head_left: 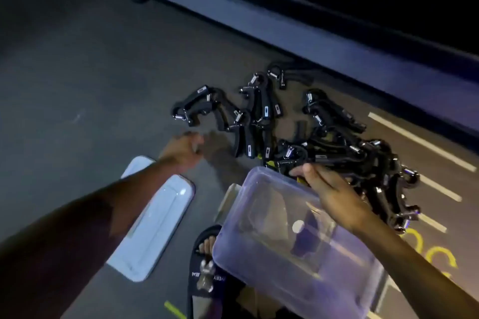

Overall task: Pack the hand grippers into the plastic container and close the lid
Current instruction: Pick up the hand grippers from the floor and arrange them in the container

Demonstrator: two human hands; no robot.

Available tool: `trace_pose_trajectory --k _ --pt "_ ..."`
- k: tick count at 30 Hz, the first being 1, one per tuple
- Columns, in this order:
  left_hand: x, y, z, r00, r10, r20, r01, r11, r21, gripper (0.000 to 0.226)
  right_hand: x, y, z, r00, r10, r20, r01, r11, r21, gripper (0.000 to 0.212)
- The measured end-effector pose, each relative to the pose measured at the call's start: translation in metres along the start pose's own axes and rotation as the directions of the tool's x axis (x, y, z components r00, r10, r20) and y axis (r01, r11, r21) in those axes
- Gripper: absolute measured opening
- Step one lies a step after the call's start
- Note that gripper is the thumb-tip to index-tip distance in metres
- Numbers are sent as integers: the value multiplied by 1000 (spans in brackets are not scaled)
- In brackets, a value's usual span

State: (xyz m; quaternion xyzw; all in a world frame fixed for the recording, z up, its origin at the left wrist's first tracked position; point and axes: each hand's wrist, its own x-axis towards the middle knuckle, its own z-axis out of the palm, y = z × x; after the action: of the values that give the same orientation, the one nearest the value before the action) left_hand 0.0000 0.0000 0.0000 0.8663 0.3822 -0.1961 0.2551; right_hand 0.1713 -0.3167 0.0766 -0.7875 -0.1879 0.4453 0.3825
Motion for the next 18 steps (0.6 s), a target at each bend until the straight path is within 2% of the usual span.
trace_pose_trajectory --k 3,4,7,10,13,18 --pt "54 -7 10 979 58 -194 -26 986 164 31 26 23 7 999 -48 23 49 997 -68 37" --pt "70 -7 8 978 43 -206 -6 984 175 34 30 29 9 997 -79 27 81 993 -85 38" --pt "96 -14 23 992 -1 -125 29 974 226 38 38 44 11 986 -165 14 166 977 -134 41" --pt "98 -20 28 986 2 -166 43 963 265 43 39 42 10 973 -231 -14 226 963 -145 41" --pt "80 -22 29 985 13 -173 49 936 348 42 27 34 15 953 -297 -58 286 946 -150 43" --pt "30 -42 62 988 54 -145 2 931 365 46 -4 31 28 909 -405 -96 371 894 -252 37"
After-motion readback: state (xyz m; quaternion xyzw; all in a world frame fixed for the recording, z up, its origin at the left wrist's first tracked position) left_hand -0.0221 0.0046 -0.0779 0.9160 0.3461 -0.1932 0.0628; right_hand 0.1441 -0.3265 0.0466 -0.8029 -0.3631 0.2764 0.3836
